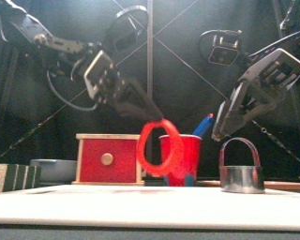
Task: Get the cutter from the drawer then cut the dough then place the extra dough in the bowl
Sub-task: Place the extra dough in the bowl
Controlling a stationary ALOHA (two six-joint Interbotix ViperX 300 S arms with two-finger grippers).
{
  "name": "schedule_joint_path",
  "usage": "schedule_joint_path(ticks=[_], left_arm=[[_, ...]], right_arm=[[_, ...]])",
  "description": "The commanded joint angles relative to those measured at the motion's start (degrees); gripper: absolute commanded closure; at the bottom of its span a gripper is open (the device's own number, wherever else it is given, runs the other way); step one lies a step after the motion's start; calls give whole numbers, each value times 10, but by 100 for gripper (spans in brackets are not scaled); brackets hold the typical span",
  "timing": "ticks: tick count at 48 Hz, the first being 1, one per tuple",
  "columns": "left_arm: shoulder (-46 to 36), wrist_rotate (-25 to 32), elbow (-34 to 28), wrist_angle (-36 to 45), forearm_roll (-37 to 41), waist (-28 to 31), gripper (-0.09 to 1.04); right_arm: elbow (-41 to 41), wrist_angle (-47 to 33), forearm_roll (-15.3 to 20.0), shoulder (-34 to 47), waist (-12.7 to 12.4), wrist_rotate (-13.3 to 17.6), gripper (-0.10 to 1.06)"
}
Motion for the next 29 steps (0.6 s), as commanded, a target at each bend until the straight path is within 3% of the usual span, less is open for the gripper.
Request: schedule_joint_path(ticks=[1, 12, 29], left_arm=[[-93, 18, 4, -20, 28, 46, 37], [-220, 55, 58, -18, 30, 127, 37], [-362, 51, 243, -18, -26, 217, 37]], right_arm=[[-12, -6, -6, -6, -8, -1, 20], [-13, -14, -15, -6, -12, -1, 21], [-16, -18, -26, -6, -17, 0, 21]])
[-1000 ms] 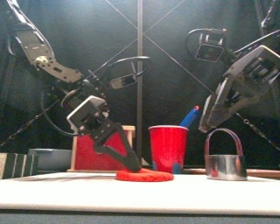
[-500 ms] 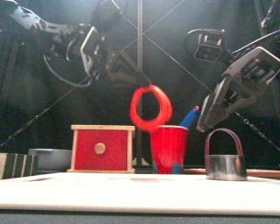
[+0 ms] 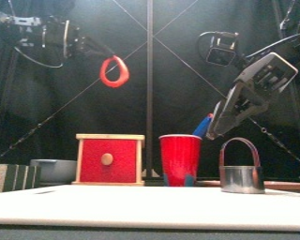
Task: Get the cutter from the drawer then cut the dough then place the extra dough in the bowl
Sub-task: Place the extra dough in the bowl
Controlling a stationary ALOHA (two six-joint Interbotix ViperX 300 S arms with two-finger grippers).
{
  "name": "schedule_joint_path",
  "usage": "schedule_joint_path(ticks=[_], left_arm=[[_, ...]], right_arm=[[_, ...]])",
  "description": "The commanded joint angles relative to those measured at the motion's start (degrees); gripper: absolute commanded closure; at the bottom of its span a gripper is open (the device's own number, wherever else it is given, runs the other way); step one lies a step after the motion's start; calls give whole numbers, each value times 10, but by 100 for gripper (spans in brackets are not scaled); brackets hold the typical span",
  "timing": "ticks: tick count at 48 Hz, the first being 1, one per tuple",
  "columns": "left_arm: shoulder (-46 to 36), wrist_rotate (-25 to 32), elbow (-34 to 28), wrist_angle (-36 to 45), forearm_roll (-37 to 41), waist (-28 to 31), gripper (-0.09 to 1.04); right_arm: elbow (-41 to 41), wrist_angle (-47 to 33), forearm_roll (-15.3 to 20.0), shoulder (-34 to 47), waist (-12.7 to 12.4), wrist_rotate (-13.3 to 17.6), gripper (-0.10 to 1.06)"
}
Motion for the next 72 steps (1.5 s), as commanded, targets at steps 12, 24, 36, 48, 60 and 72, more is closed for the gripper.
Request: schedule_joint_path(ticks=[12, 24, 36, 48, 60, 72], left_arm=[[-27, 2, 103, -2, -96, 58, 34], [-3, -3, 112, -1, -125, 80, 13], [-2, -14, 105, -2, -194, 77, 7], [-2, -106, 99, 5, -266, 36, 7], [-1, -134, 103, 6, -214, 13, 7], [-2, -142, 105, 4, -29, -20, 8]], right_arm=[[-14, -5, 1, -7, -7, 0, 21], [-15, -5, 3, -7, -9, 1, 21], [-18, -4, 4, -7, -9, 1, 20], [-27, -4, 8, -7, -9, 1, 20], [-39, -6, 11, -7, -9, 1, 20], [-69, -46, -2, -7, -15, -4, 20]])
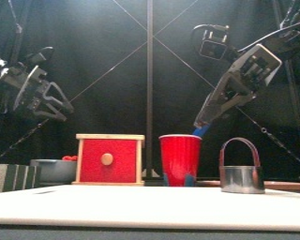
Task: Get the cutter from the drawer then cut the dough then place the extra dough in the bowl
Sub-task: Place the extra dough in the bowl
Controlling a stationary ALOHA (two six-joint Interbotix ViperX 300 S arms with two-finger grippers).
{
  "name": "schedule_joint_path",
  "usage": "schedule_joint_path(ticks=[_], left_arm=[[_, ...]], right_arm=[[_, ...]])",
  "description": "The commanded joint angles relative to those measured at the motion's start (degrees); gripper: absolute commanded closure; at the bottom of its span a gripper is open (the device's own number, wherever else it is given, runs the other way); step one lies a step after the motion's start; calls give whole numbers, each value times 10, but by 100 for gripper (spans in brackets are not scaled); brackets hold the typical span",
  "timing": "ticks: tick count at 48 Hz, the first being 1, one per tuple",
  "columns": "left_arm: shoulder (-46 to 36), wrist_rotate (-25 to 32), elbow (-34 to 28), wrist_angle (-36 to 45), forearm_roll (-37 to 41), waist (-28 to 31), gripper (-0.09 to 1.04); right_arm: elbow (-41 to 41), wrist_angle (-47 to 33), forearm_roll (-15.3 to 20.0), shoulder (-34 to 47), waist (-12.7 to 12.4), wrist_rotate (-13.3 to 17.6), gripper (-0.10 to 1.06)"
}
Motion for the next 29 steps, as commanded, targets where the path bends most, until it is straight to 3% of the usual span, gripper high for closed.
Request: schedule_joint_path(ticks=[1, 13, 29], left_arm=[[1, -4, -9, -4, 87, -25, 8], [1, -11, -8, -37, 118, -54, 8], [2, -11, -19, -60, 135, -54, 8]], right_arm=[[-25, -34, -7, -7, -6, -4, 20], [-18, -110, -9, -5, -11, 0, 20], [-9, -116, -4, -4, -32, -1, 20]])
